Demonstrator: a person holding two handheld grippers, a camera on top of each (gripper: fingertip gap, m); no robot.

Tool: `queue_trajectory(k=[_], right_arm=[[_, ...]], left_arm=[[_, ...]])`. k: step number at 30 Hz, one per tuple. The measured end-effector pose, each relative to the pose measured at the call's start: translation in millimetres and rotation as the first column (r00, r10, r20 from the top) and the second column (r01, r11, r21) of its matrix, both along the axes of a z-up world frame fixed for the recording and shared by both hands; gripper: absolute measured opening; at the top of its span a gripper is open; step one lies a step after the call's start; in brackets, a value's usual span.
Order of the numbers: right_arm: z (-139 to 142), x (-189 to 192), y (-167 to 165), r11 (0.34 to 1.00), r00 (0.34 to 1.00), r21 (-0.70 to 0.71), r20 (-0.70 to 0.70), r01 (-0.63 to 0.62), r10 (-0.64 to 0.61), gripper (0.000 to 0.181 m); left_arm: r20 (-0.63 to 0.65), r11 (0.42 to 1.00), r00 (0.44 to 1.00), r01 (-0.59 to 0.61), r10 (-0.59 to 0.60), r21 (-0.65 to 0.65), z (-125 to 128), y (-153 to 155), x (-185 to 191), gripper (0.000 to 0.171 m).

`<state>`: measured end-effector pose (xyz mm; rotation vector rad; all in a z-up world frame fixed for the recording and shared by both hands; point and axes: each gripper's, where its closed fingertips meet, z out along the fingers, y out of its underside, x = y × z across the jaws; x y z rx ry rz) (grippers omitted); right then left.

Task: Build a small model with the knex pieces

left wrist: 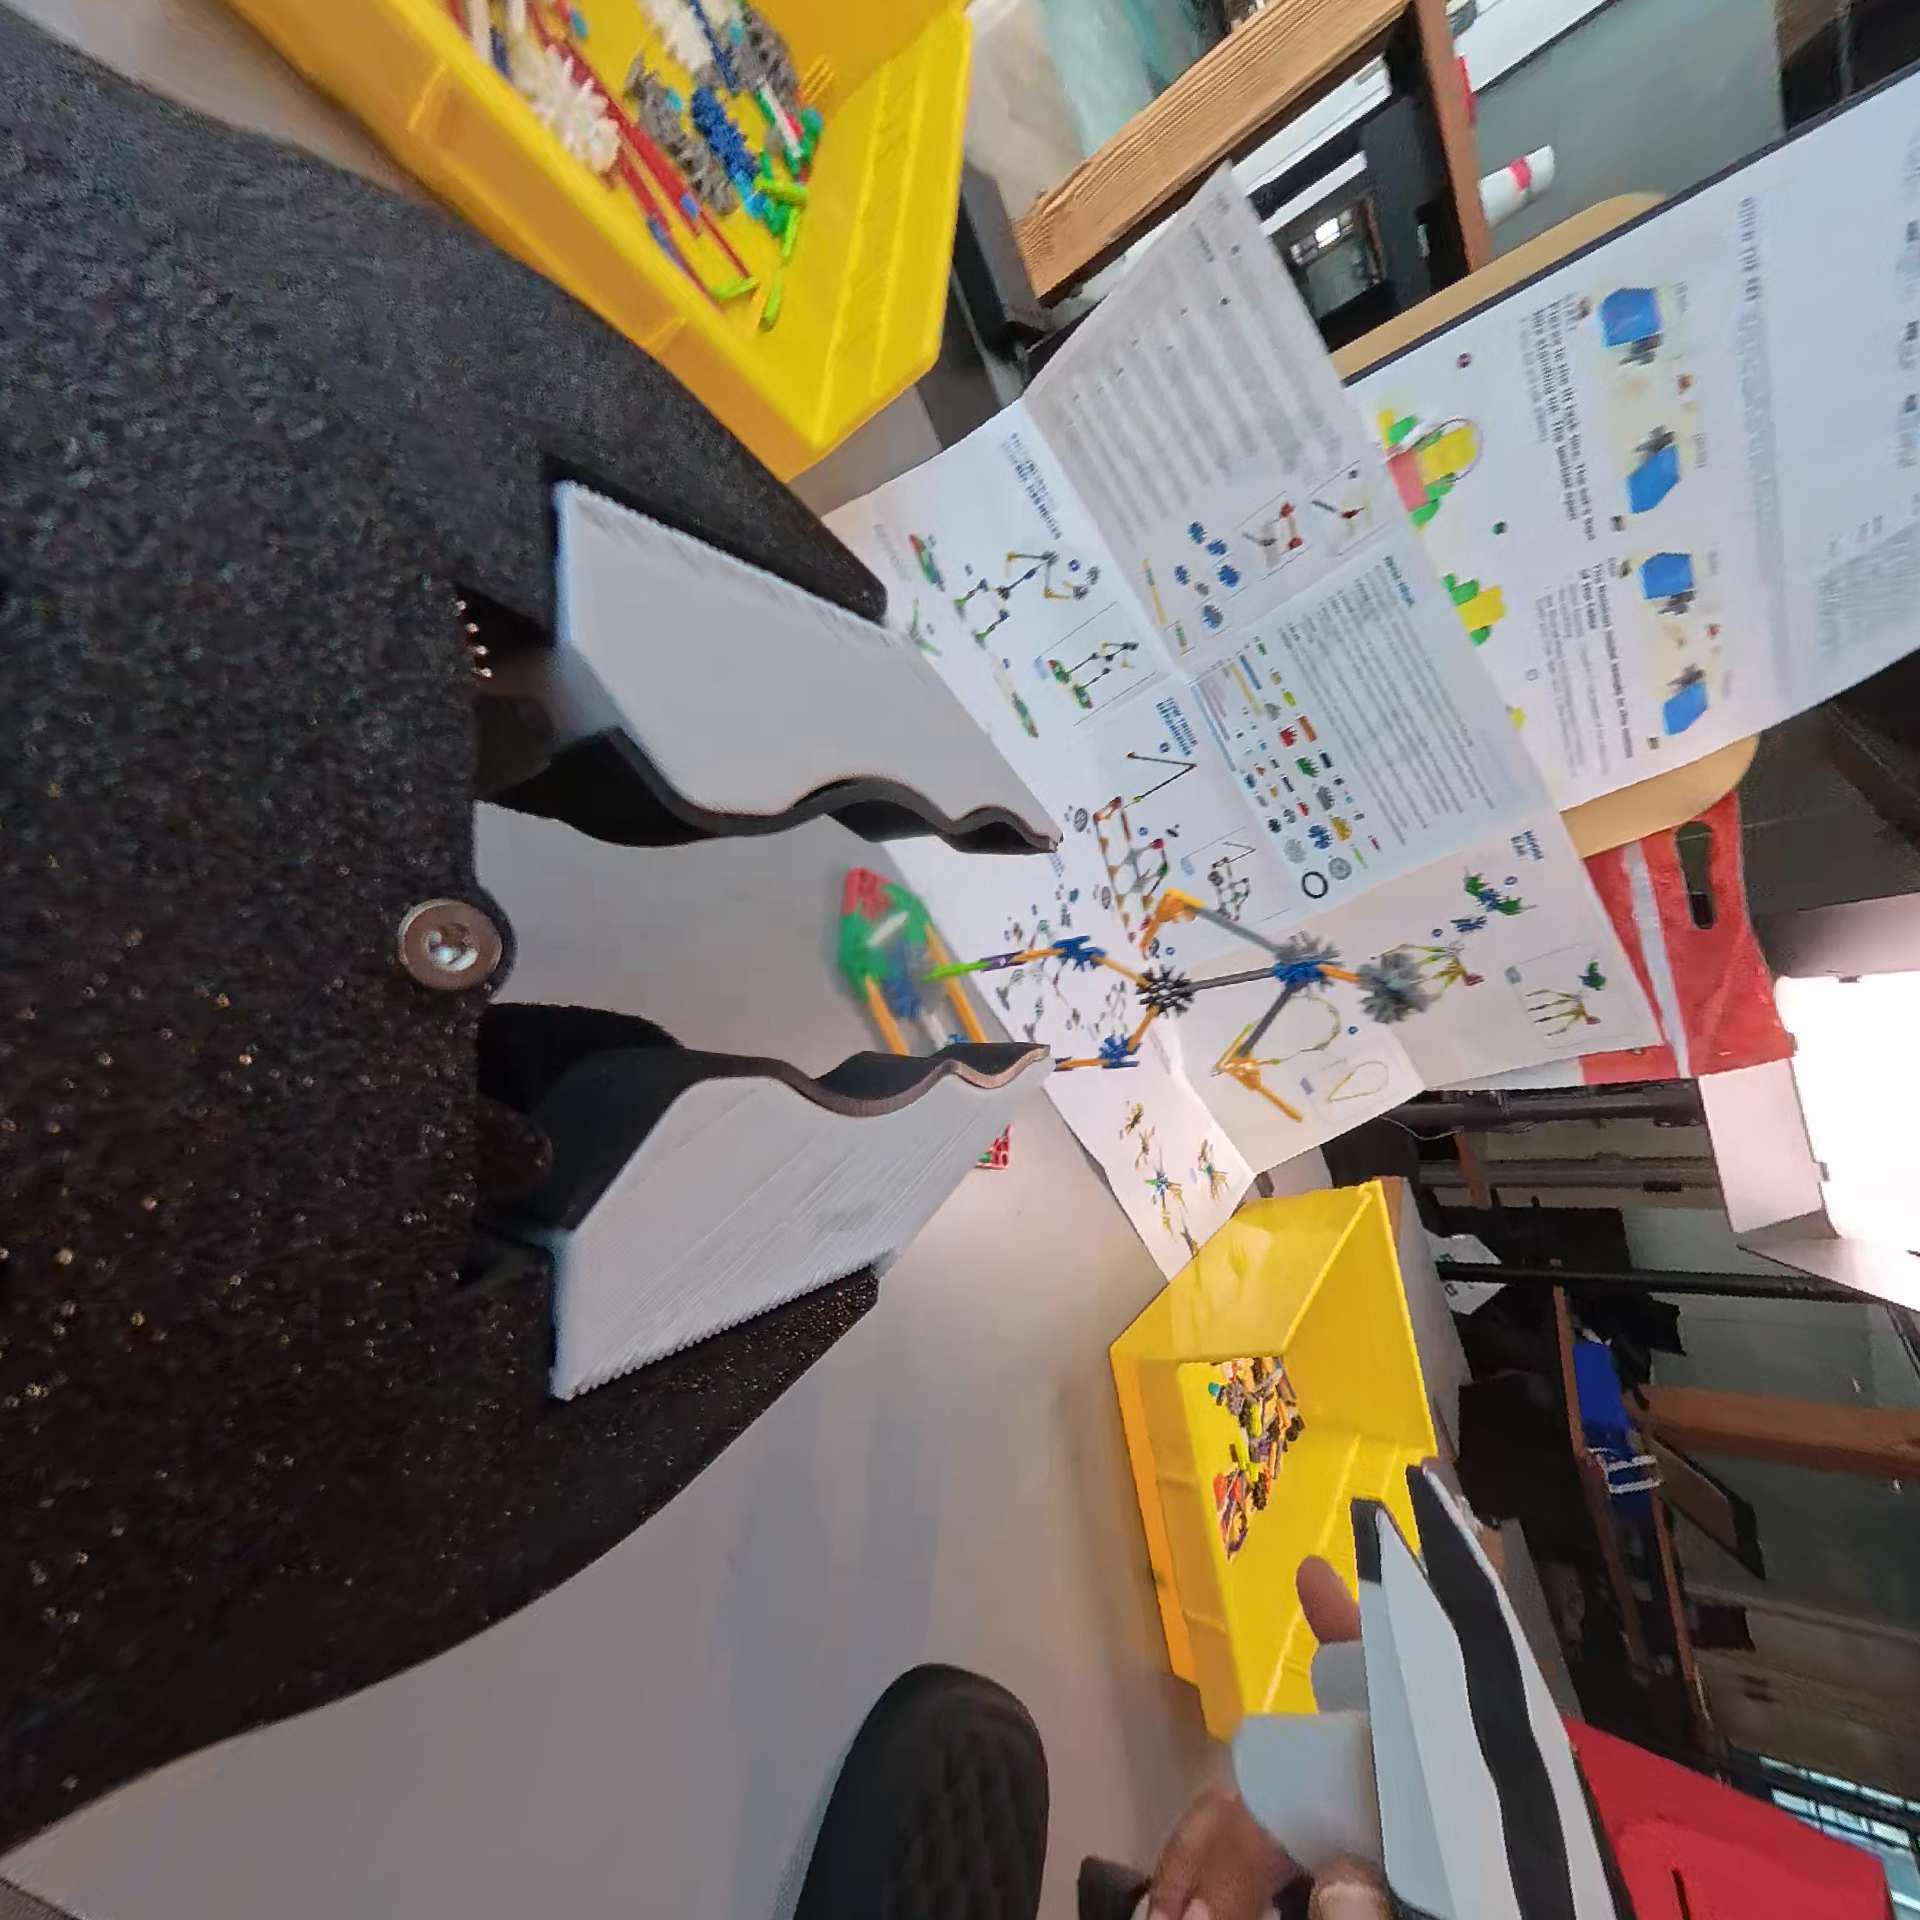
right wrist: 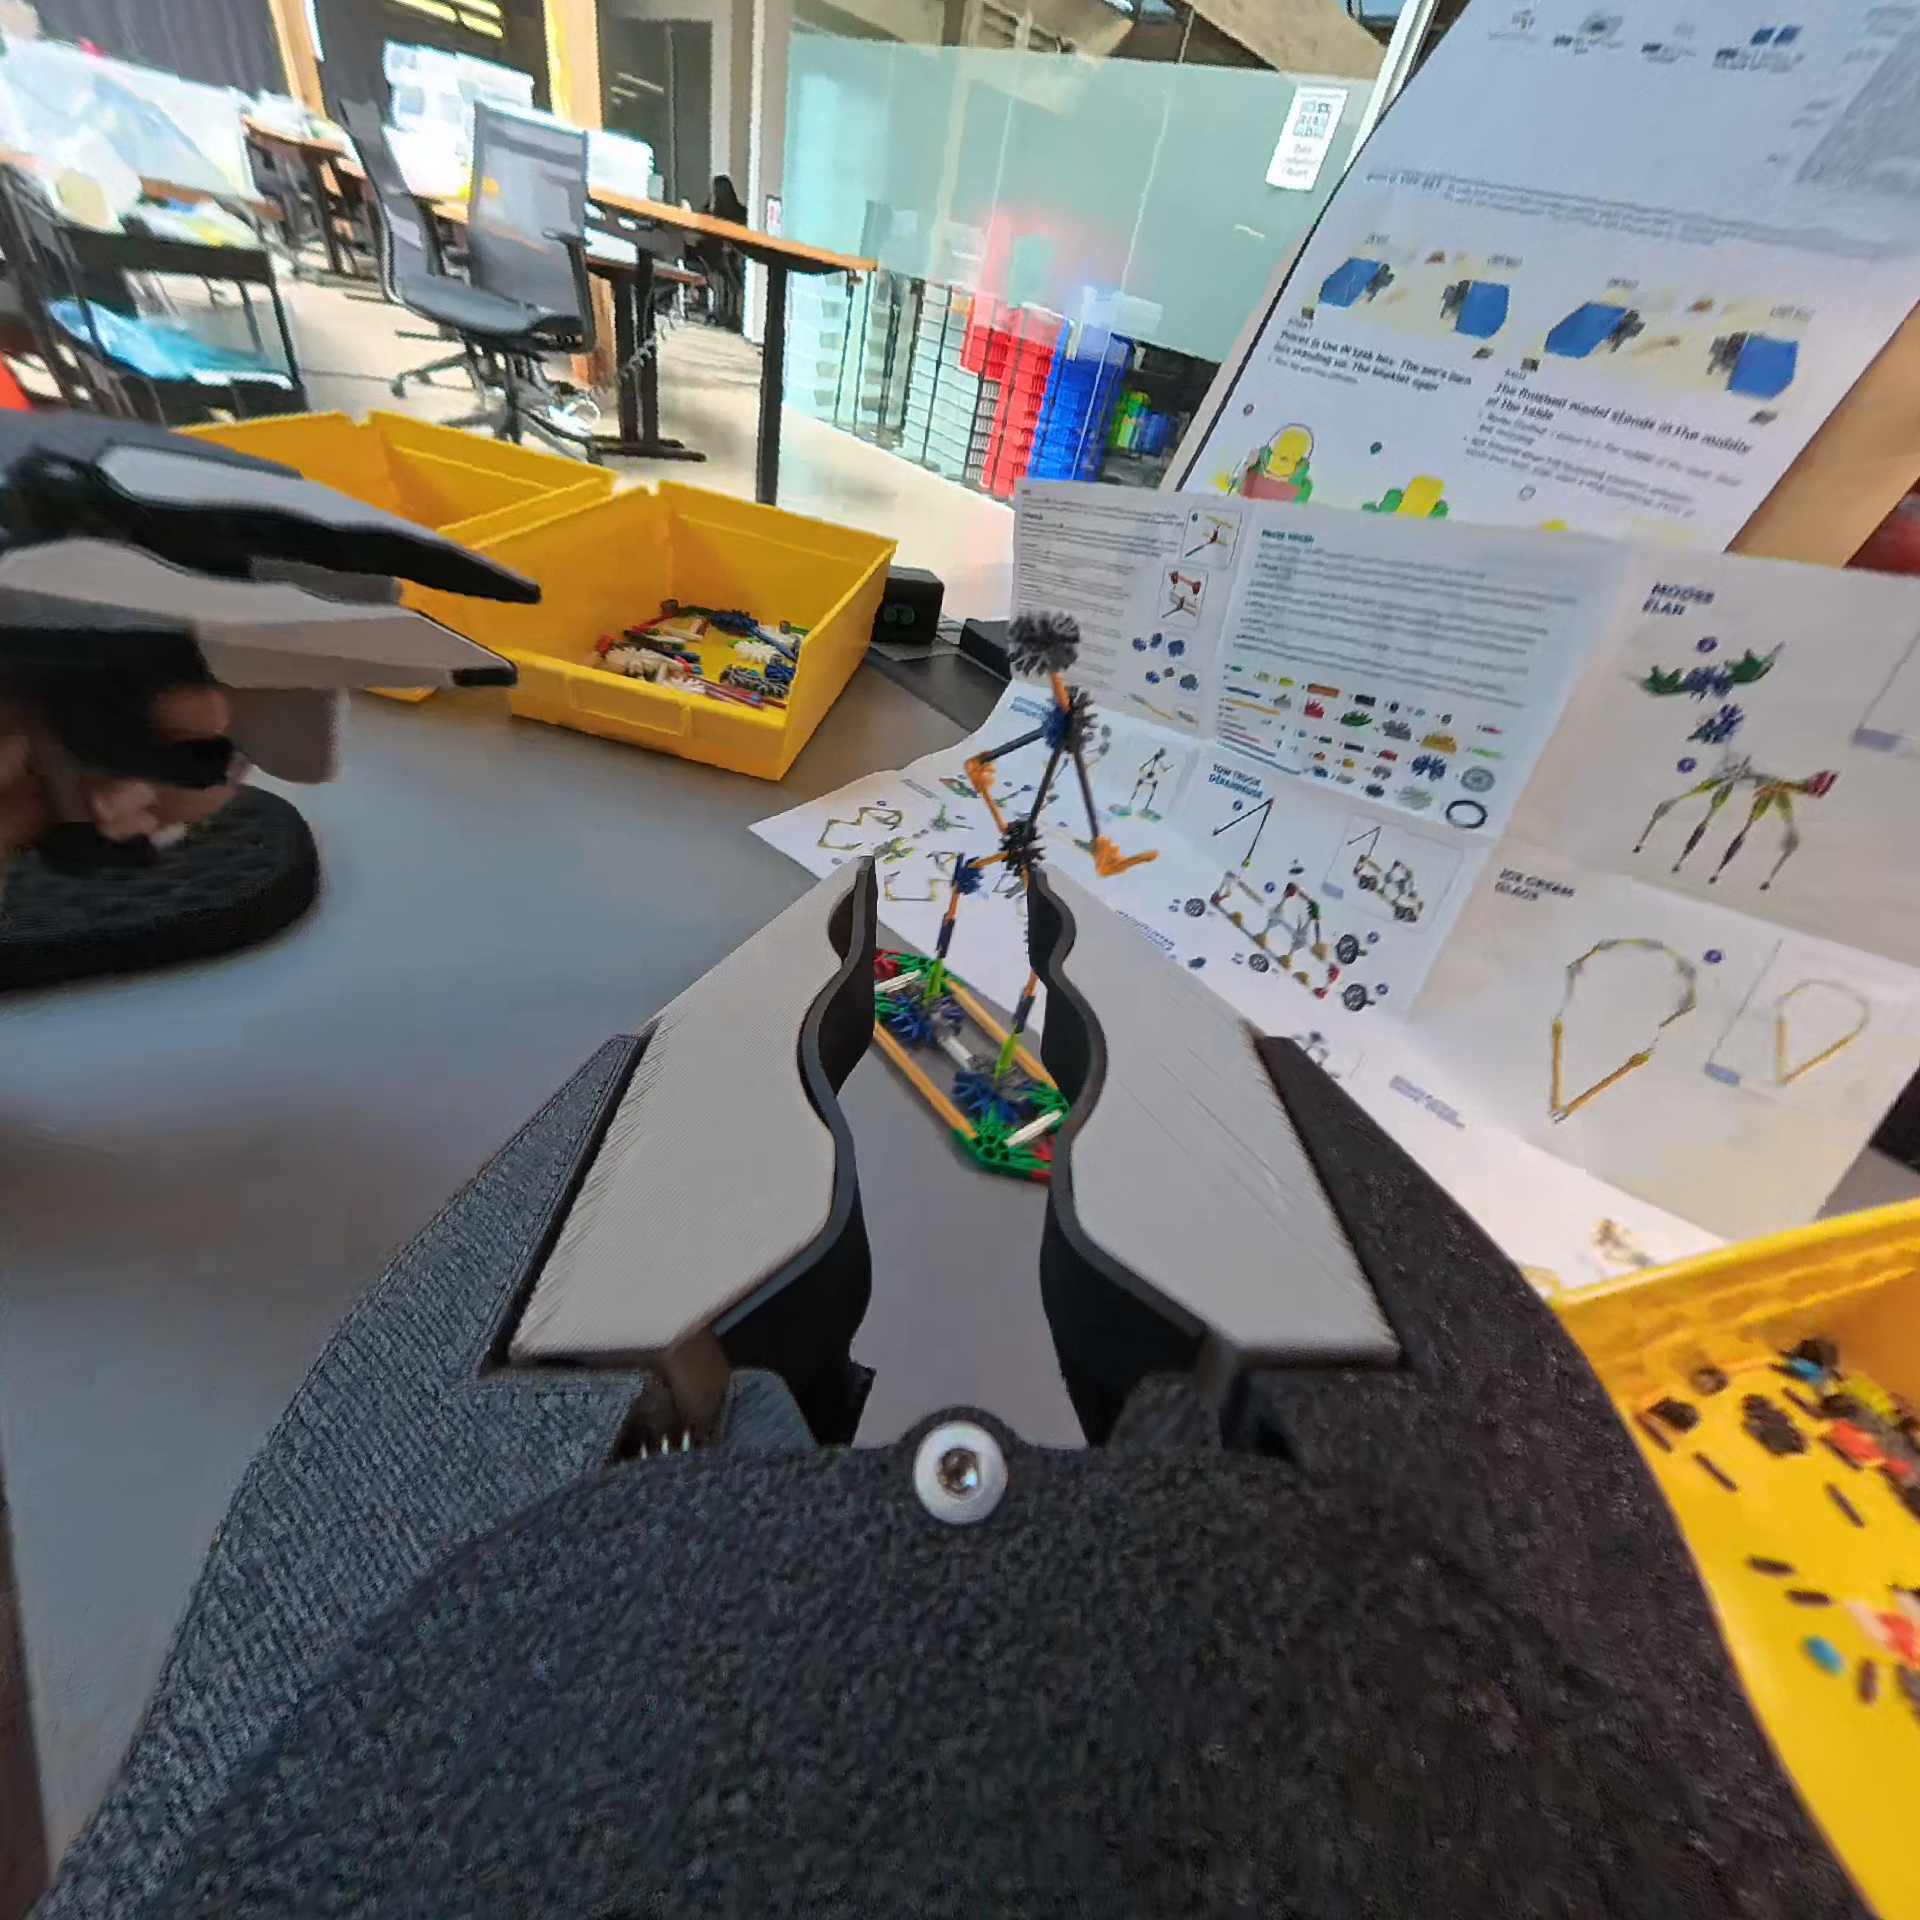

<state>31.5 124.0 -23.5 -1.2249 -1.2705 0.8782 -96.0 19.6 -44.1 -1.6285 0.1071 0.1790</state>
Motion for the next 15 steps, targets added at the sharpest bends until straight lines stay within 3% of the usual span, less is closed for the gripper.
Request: queue_trajectory(k=[2, 5, 8, 11, 13, 15], right_arm=[[8.7, -15.2, 17.2, 0.995, 0.998, 0.096, 0.059, -0.001, -0.005, 0.028], [-0.7, -44.1, 49.3, 0.984, 0.986, 0.178, 0.161, 0.008, -0.037, 0.038], [-24.8, -72.6, 72.3, 0.992, 0.972, 0.128, 0.235, -0.012, -0.019, 0.054], [-66.3, -96.7, 80.9, 0.998, 0.953, -0.005, 0.299, -0.057, 0.056, 0.064], [-96.0, -111.2, 78.2, 0.987, 0.939, -0.113, 0.313, -0.111, 0.142, 0.059], [-119.1, -123.2, 80.5, 0.982, 0.929, -0.133, 0.327, -0.133, 0.171, 0.024]], left_arm=[[-0.036, 0.999, 0.998, 0.049, -0.05, -0.01, 20.1, 6.6, -3.3, 0.034], [0.02, 0.982, 0.982, 0.186, -0.186, -0.029, 29.2, 27.4, -5.6, 0.027], [0.117, 0.956, 0.954, 0.286, -0.277, -0.068, 11.3, 57.7, -20.2, 0.019], [0.198, 0.938, 0.933, 0.326, -0.3, -0.116, -15.2, 86.8, -38.9, 0.019], [0.17, 0.927, 0.931, 0.349, -0.324, -0.139, -31.1, 104.4, -45.4, 0.019], [0.142, 0.891, 0.896, 0.438, -0.421, -0.122, -41.6, 117.5, -37.6, 0.022]])
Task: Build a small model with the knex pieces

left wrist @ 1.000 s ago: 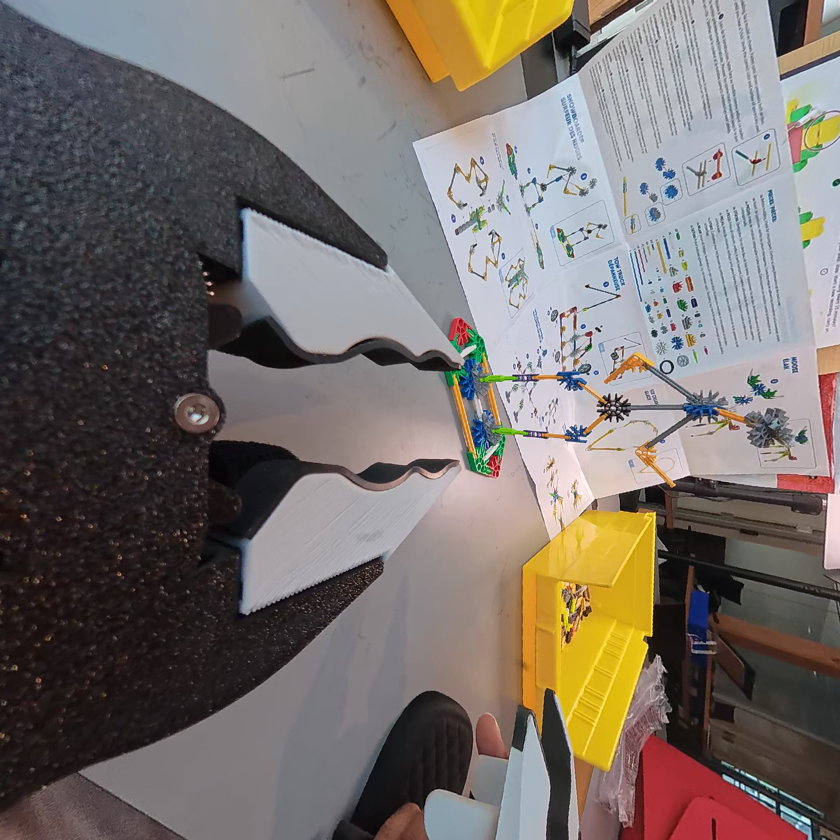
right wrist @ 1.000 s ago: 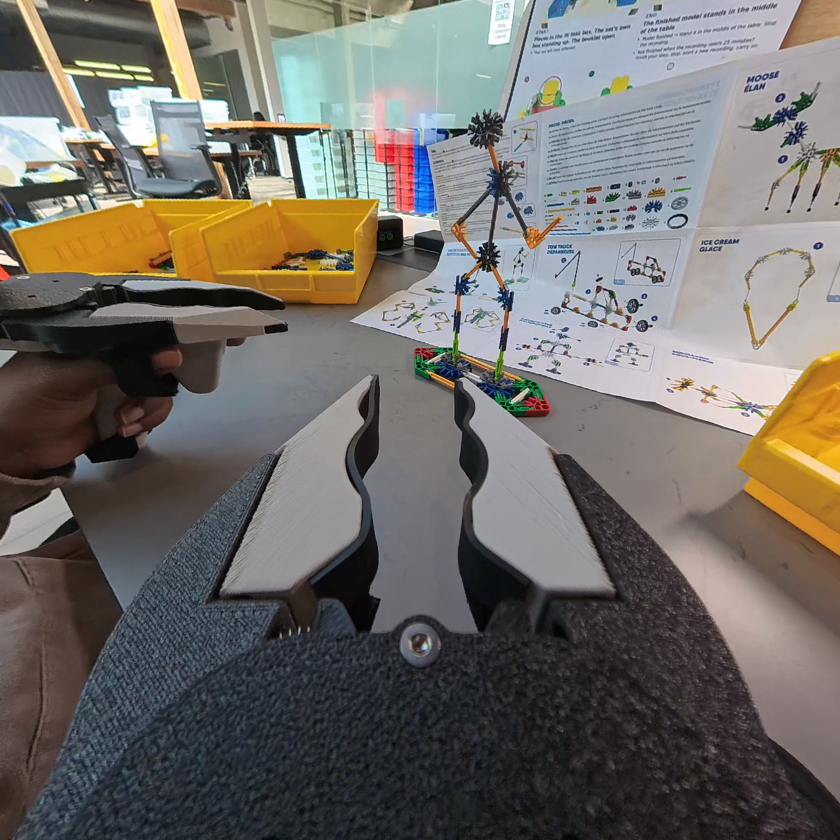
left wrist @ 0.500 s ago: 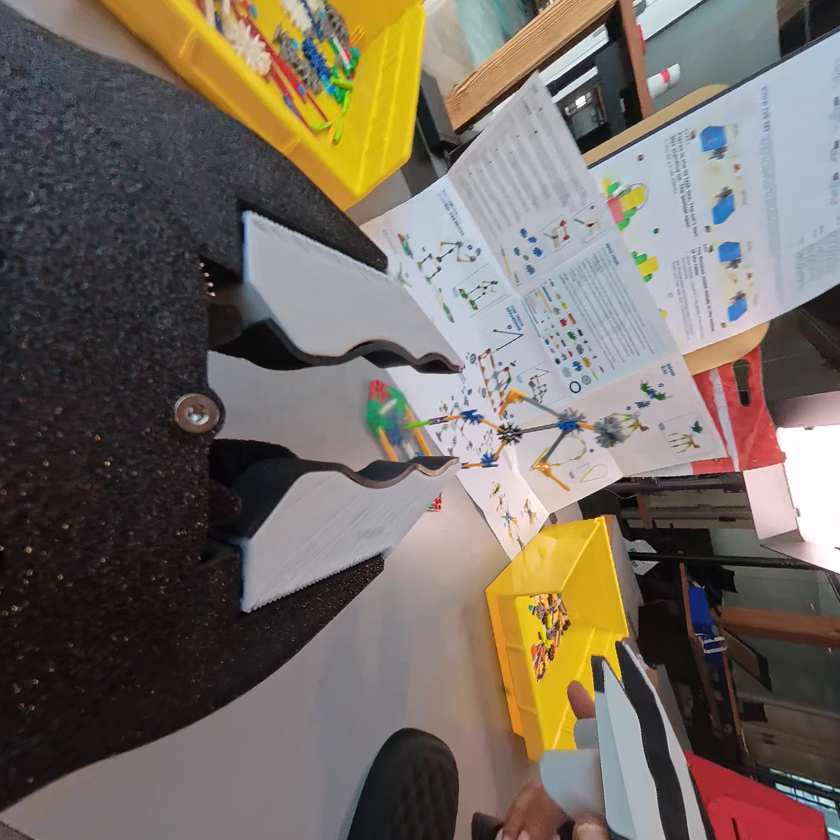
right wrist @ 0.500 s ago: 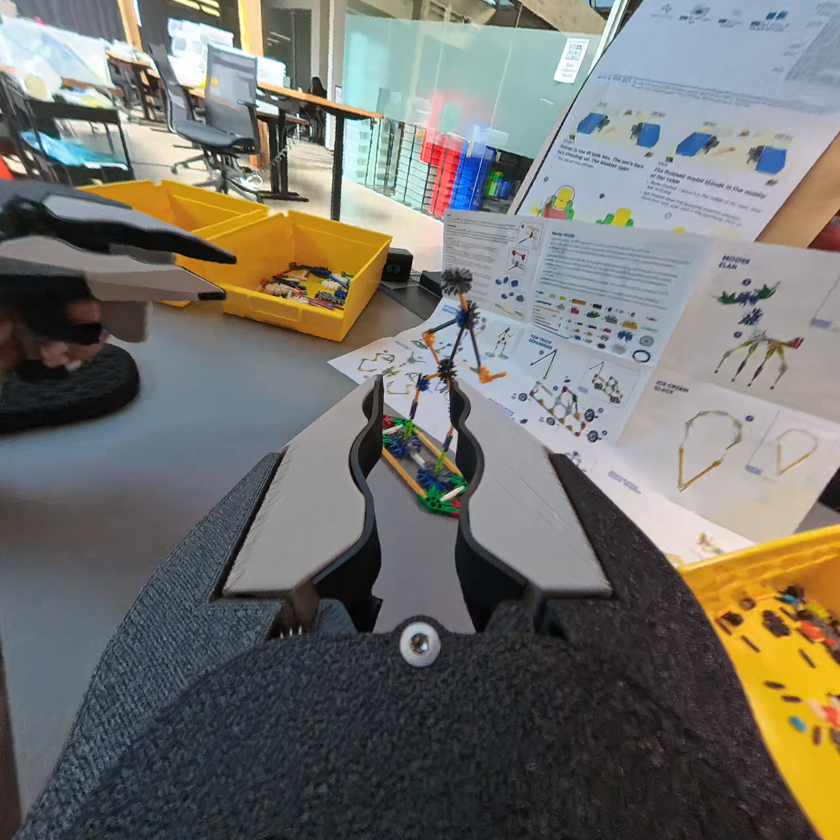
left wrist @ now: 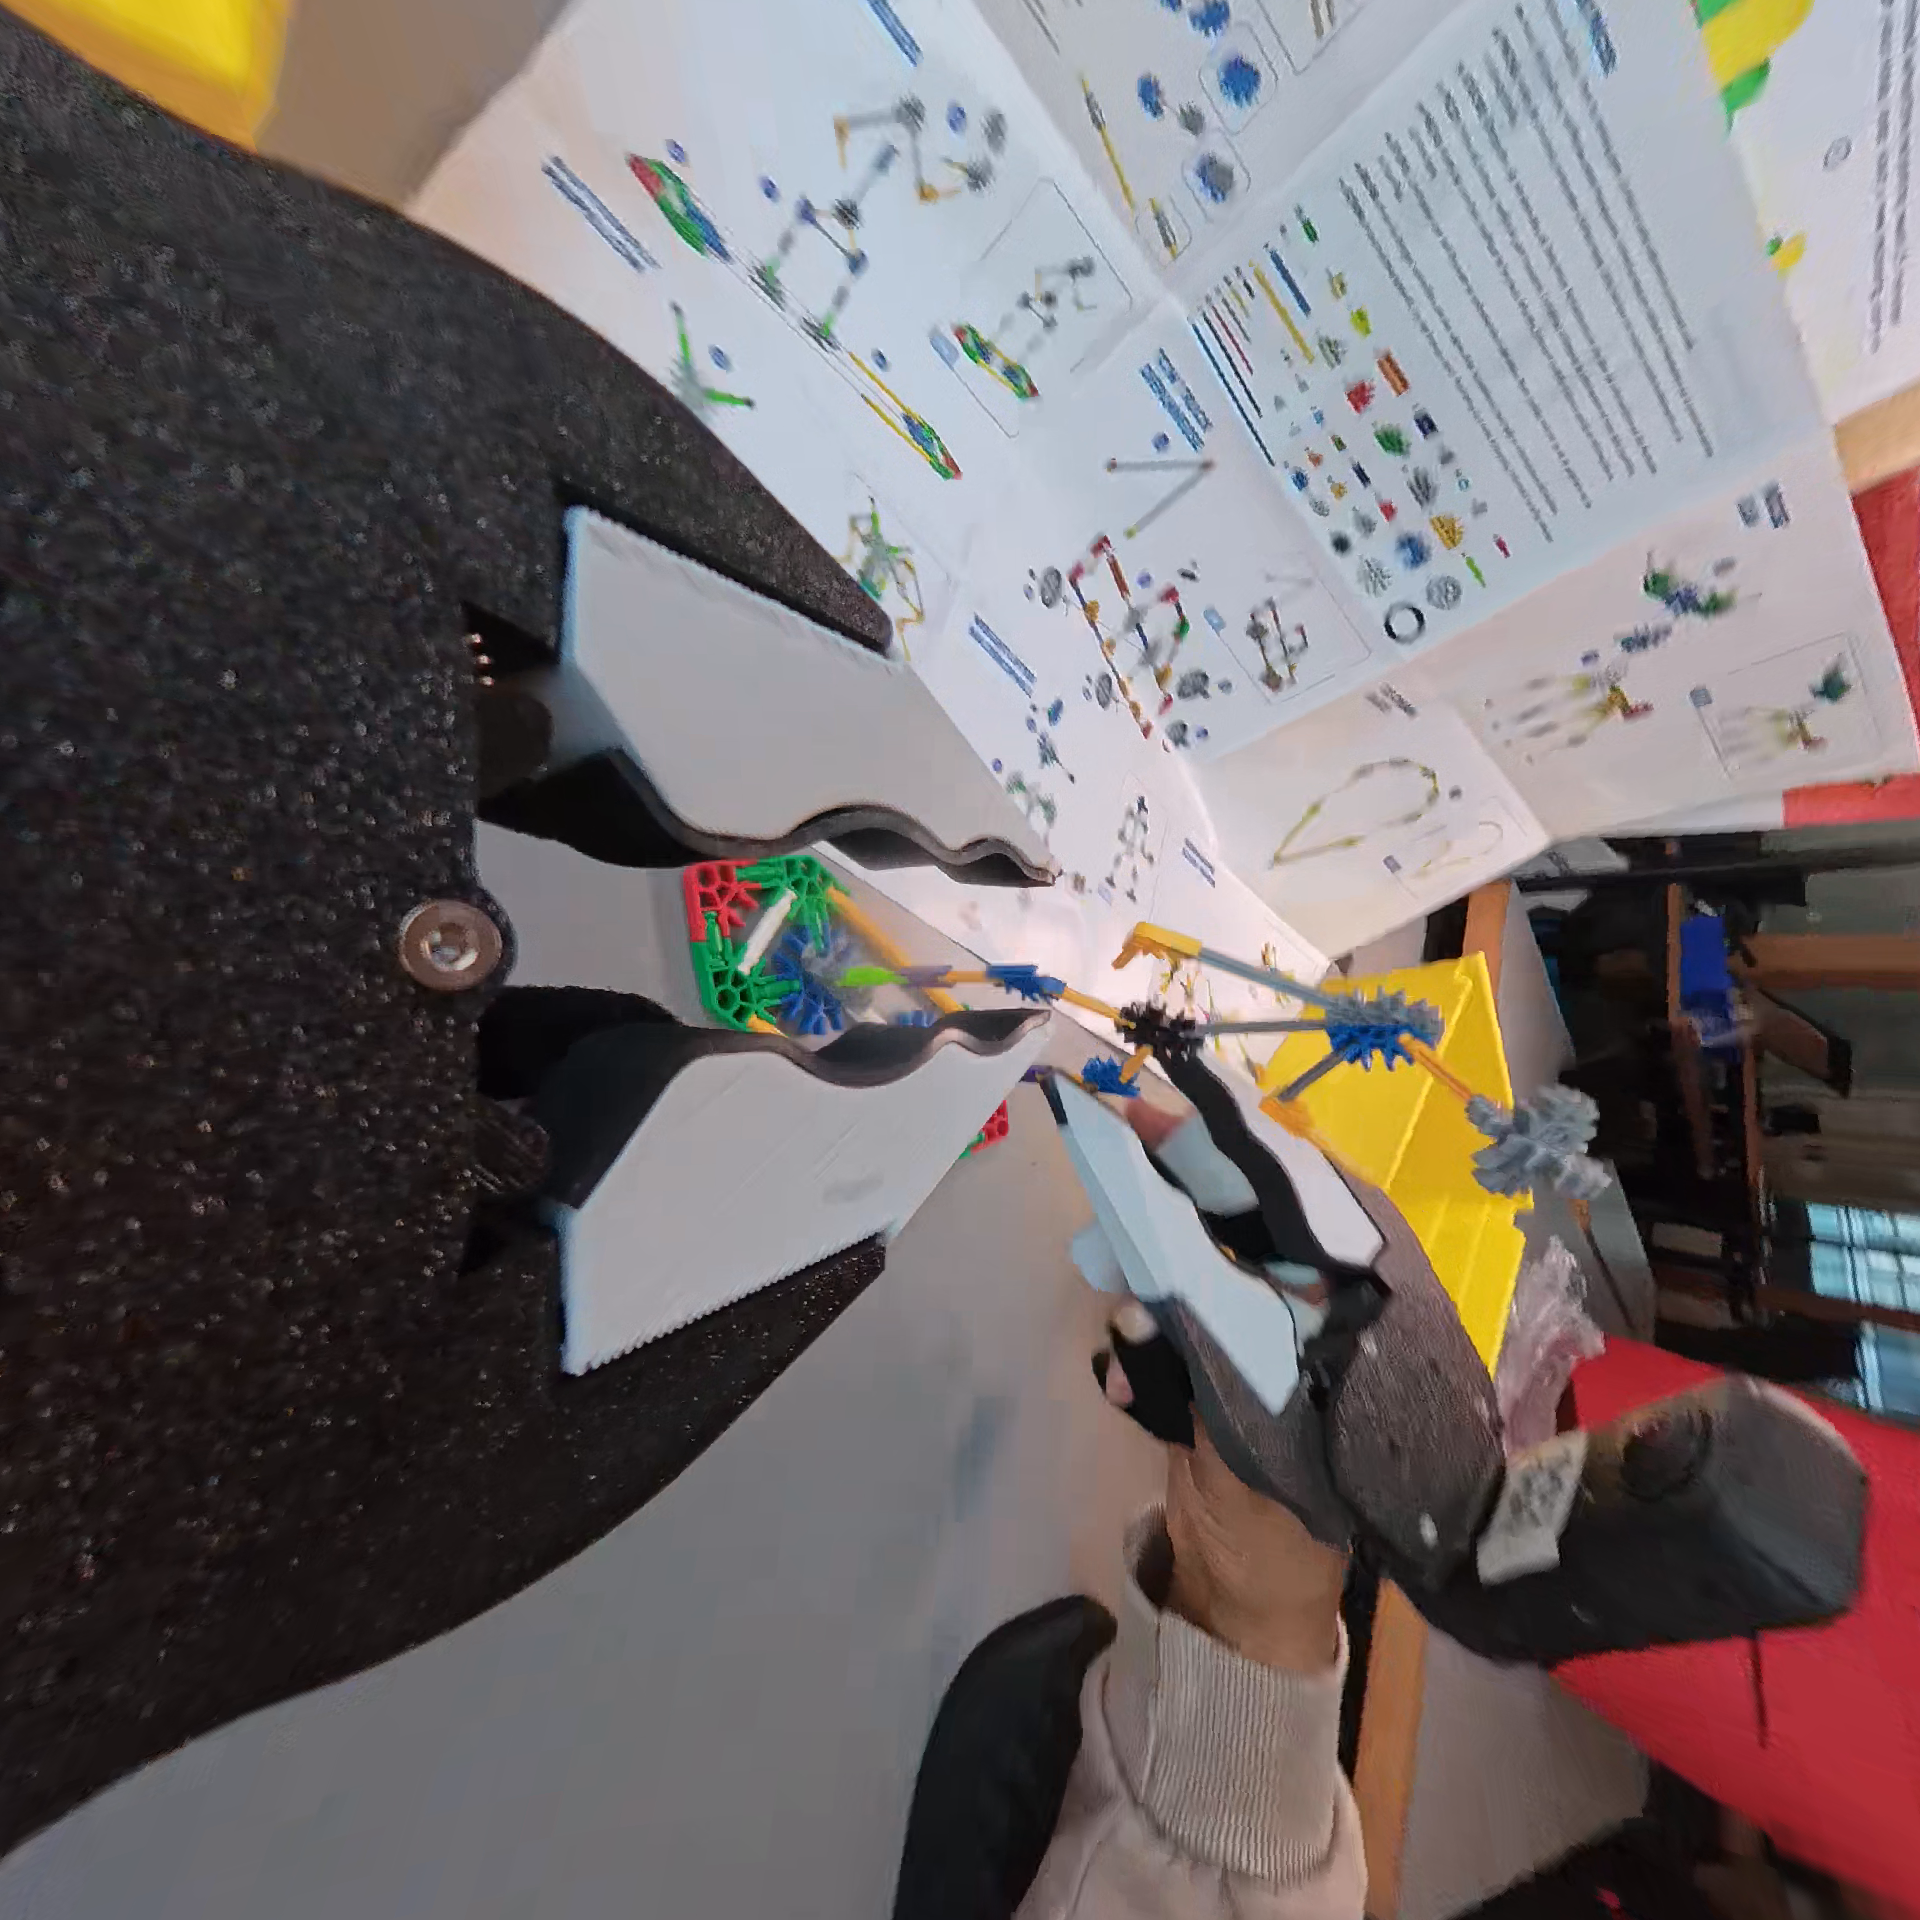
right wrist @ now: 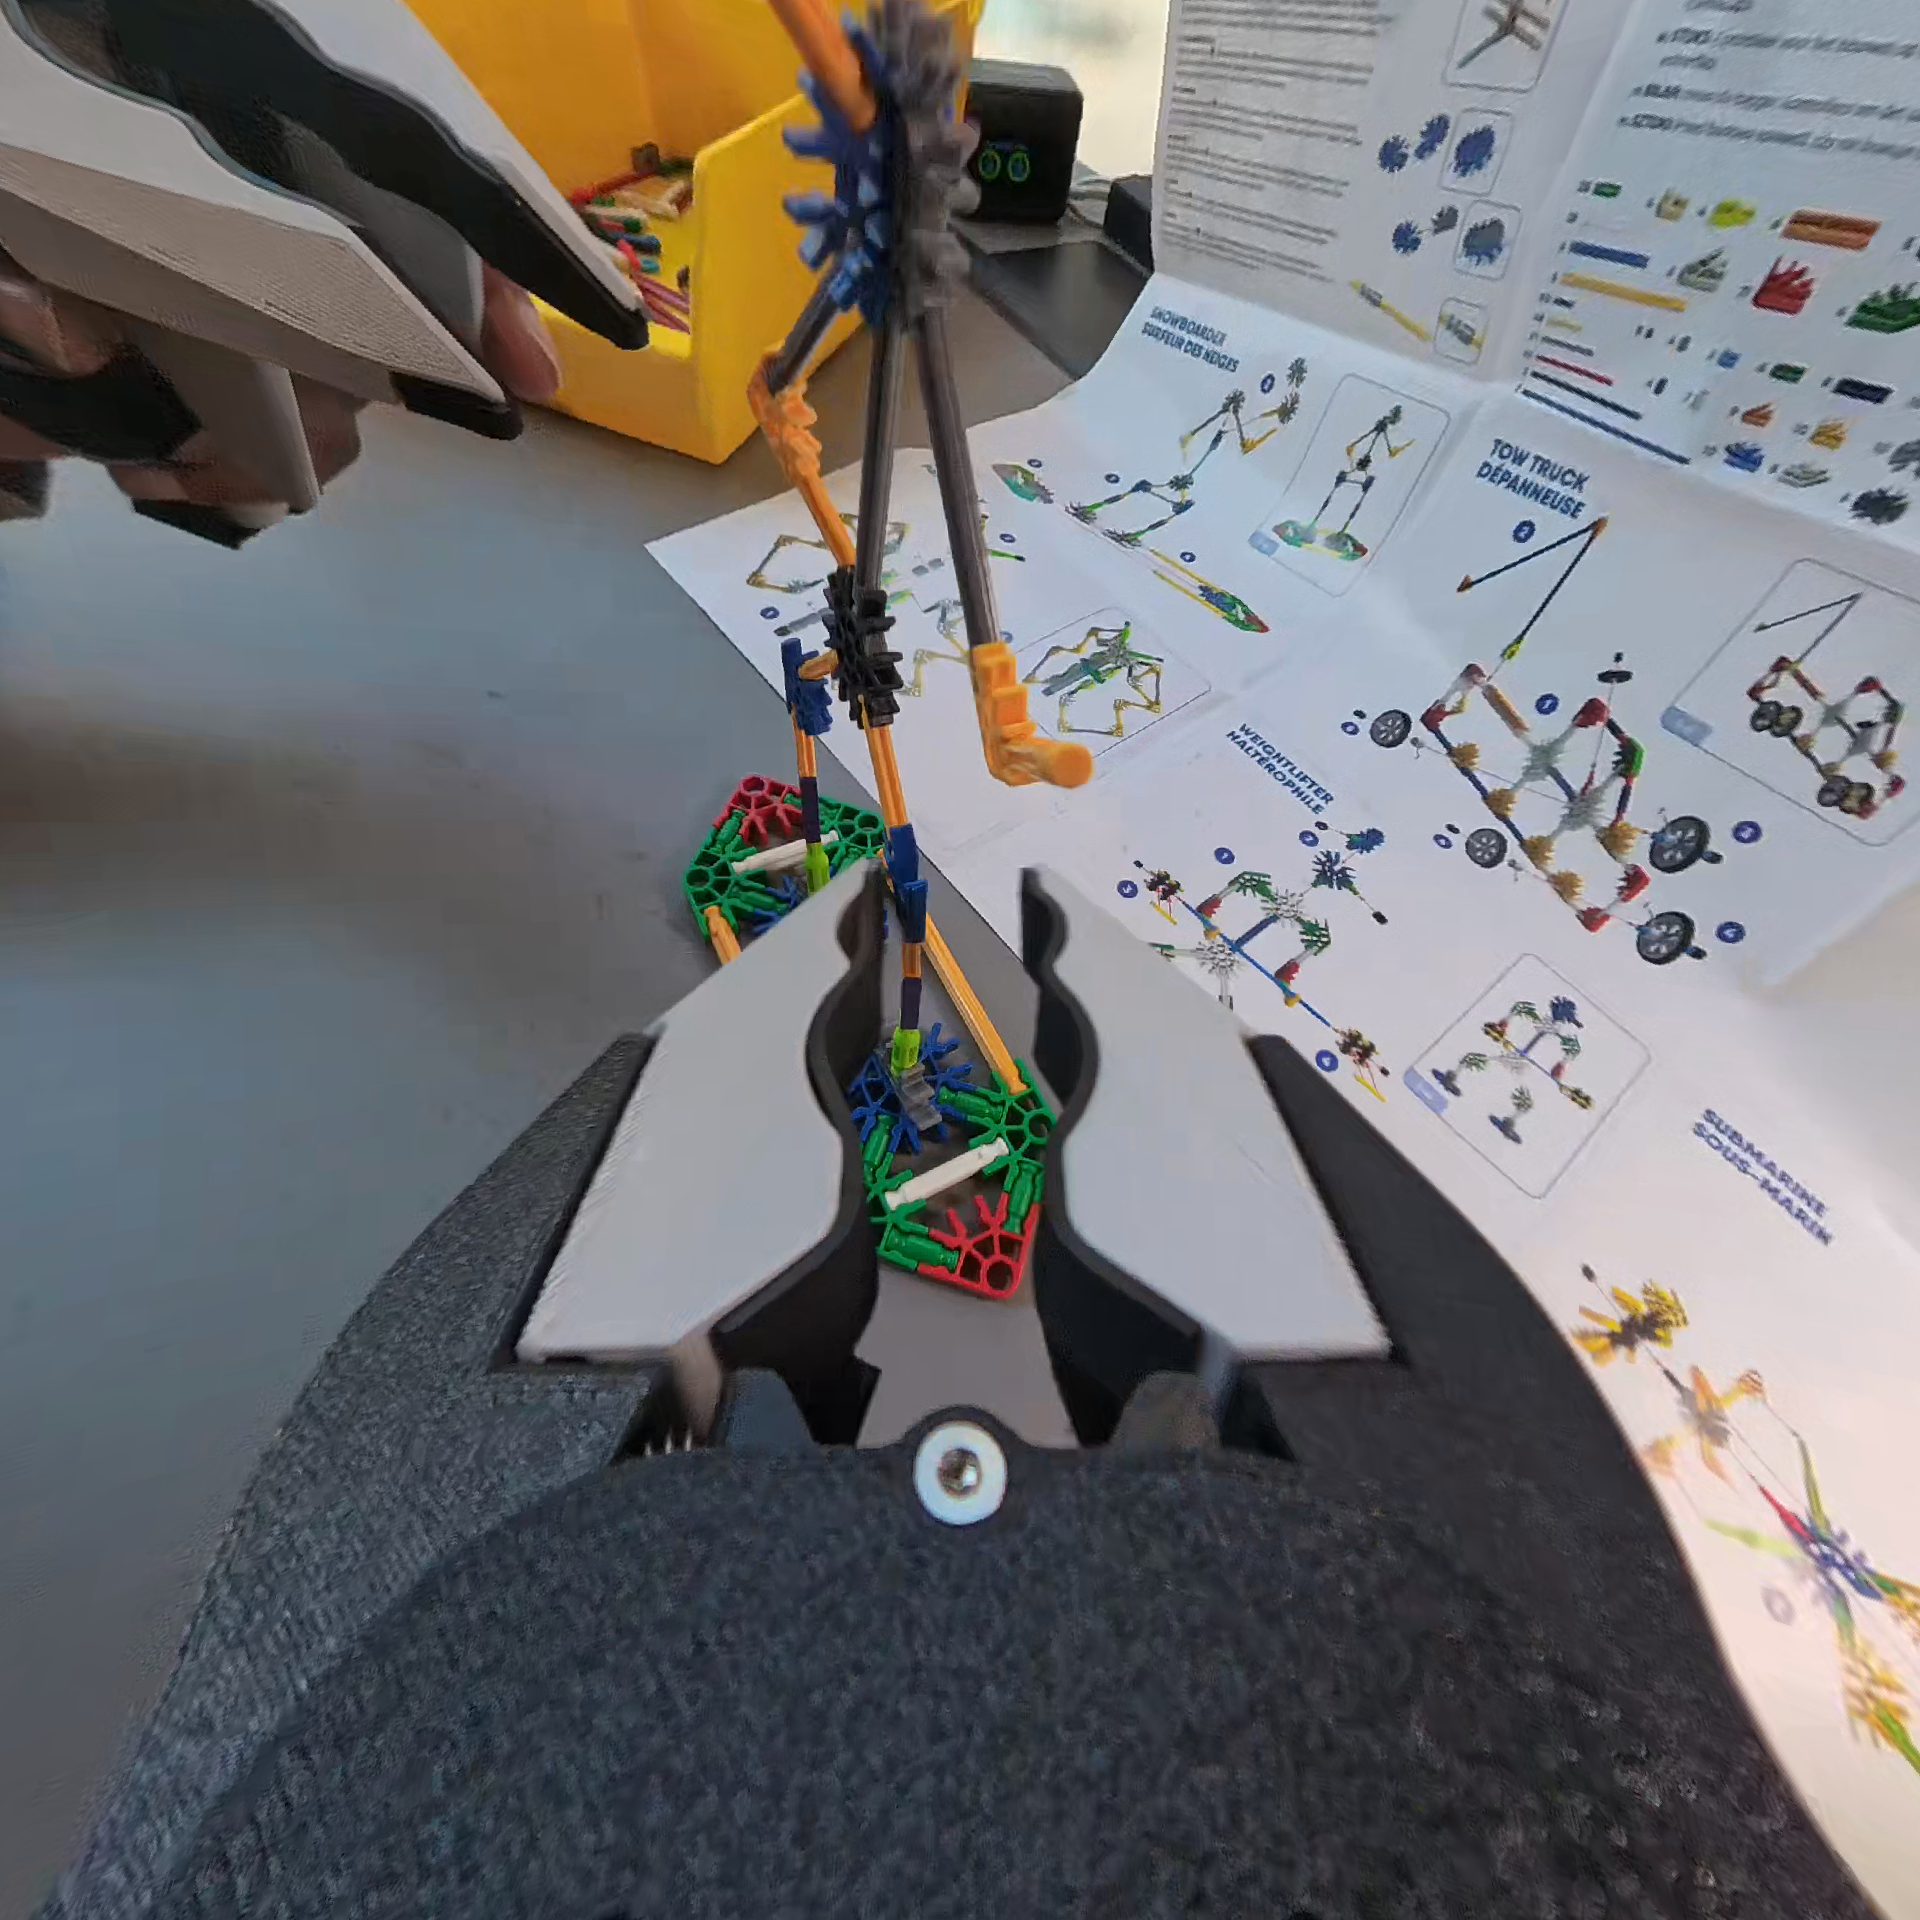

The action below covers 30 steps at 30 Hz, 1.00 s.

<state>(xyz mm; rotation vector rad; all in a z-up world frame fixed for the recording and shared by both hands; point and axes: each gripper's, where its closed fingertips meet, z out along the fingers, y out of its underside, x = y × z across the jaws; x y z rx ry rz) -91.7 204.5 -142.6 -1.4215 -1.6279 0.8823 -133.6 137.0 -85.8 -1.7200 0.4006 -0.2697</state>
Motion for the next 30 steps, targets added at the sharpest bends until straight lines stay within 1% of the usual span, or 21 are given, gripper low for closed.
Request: queue_trajectory(k=[1, 2, 4, 6, 8, 9, 10, 11, 13, 15, 17, 18, 20, 22, 24, 25, 27, 28, 29, 30], right_arm=[[-5.2, -5.9, -1.8, 0.999, 0.999, 0.031, -0.01, -0.034, 0.034, 0.004], [-5.5, -11.6, -3.9, 0.997, 0.997, 0.054, -0.031, -0.063, 0.064, 0.002], [-4.6, -20.0, -16.6, 0.985, 0.985, 0.02, -0.041, -0.169, 0.17, 0.0], [-5.0, -27.4, -22.0, 0.971, 0.97, 0.008, -0.044, -0.237, 0.237, 0.0], [-5.0, -36.1, -24.1, 0.959, 0.956, -0.008, -0.078, -0.285, 0.283, 0.0], [-4.9, -40.5, -24.2, 0.955, 0.951, -0.032, -0.1, -0.296, 0.291, 0.0], [-4.6, -43.6, -24.9, 0.949, 0.946, -0.057, -0.117, -0.31, 0.302, 0.0], [-4.6, -44.7, -26.0, 0.942, 0.941, -0.068, -0.113, -0.328, 0.319, 0.0], [-4.7, -46.7, -25.5, 0.942, 0.939, -0.046, -0.115, -0.332, 0.325, 0.0], [-4.9, -45.8, -29.1, 0.939, 0.936, -0.043, -0.114, -0.341, 0.334, 0.0], [-4.9, -45.0, -30.8, 0.94, 0.936, -0.031, -0.113, -0.339, 0.334, 0.0], [-5.0, -45.1, -29.9, 0.943, 0.939, -0.032, -0.112, -0.33, 0.325, 0.0], [-5.1, -45.1, -28.1, 0.947, 0.943, -0.031, -0.113, -0.318, 0.313, 0.0], [-5.5, -45.1, -27.6, 0.949, 0.945, -0.038, -0.11, -0.314, 0.308, 0.0], [-5.9, -44.9, -28.9, 0.947, 0.944, -0.046, -0.107, -0.319, 0.313, 0.0], [-6.0, -44.8, -29.8, 0.946, 0.943, -0.046, -0.106, -0.321, 0.315, 0.001], [-6.3, -45.1, -31.1, 0.945, 0.943, -0.047, -0.104, -0.322, 0.316, 0.001], [-6.4, -45.5, -31.9, 0.945, 0.943, -0.049, -0.104, -0.323, 0.317, 0.001], [-6.4, -45.8, -32.4, 0.945, 0.943, -0.048, -0.103, -0.322, 0.316, 0.001], [-6.5, -46.2, -32.6, 0.947, 0.944, -0.045, -0.101, -0.319, 0.314, 0.001]], left_arm=[[0.006, 0.998, 0.999, 0.051, -0.051, 0.022, -2.9, 4.9, 5.5, 0.024], [0.007, 0.996, 0.997, 0.082, -0.082, 0.038, -6.5, 10.0, 8.8, 0.027], [0.016, 0.993, 0.995, 0.1, -0.101, 0.06, -13.1, 19.3, 10.5, 0.035], [0.024, 0.994, 0.999, 0.046, -0.048, 0.095, -16.8, 28.8, 0.8, 0.037], [-0.032, 0.996, 0.999, 0.01, -0.007, 0.091, -21.5, 33.9, -9.8, 0.037], [-0.05, 0.995, 0.999, -0.016, 0.021, 0.099, -21.5, 34.5, -17.1, 0.037], [-0.037, 0.994, 0.999, -0.026, 0.03, 0.11, -19.7, 33.0, -21.9, 0.036], [-0.005, 0.993, 1.0, -0.017, 0.017, 0.114, -17.6, 30.5, -23.2, 0.034], [0.041, 0.993, 0.999, 0.01, -0.015, 0.115, -13.1, 26.8, -22.2, 0.029], [0.05, 0.991, 0.998, 0.024, -0.031, 0.128, -7.1, 26.6, -20.3, 0.021], [0.033, 0.992, 0.999, 0.017, -0.021, 0.125, -4.5, 29.0, -19.9, 0.013], [0.028, 0.992, 0.999, 0.016, -0.02, 0.124, -3.3, 29.3, -19.2, 0.005], [0.053, 0.993, 0.997, 0.059, -0.064, 0.1, -2.6, 26.3, -13.2, 0.002], [0.119, 0.991, 0.985, 0.121, -0.127, 0.061, -1.6, 21.1, -8.1, 0.002], [0.244, 0.975, 0.946, 0.222, -0.214, -0.006, -1.5, 14.0, -2.4, 0.001], [0.334, 0.959, 0.908, 0.283, -0.255, -0.036, -0.5, 10.5, -0.2, 0.001], [0.521, 0.91, 0.792, 0.408, -0.316, -0.068, 2.8, 4.5, 3.1, 0.001], [0.61, 0.881, 0.72, 0.466, -0.33, -0.074, 4.1, 2.7, 3.7, 0.001], [0.687, 0.856, 0.647, 0.512, -0.331, -0.069, 5.6, 2.6, 2.7, 0.001], [0.739, 0.844, 0.592, 0.533, -0.322, -0.06, 6.1, 4.6, -0.2, 0.001]])
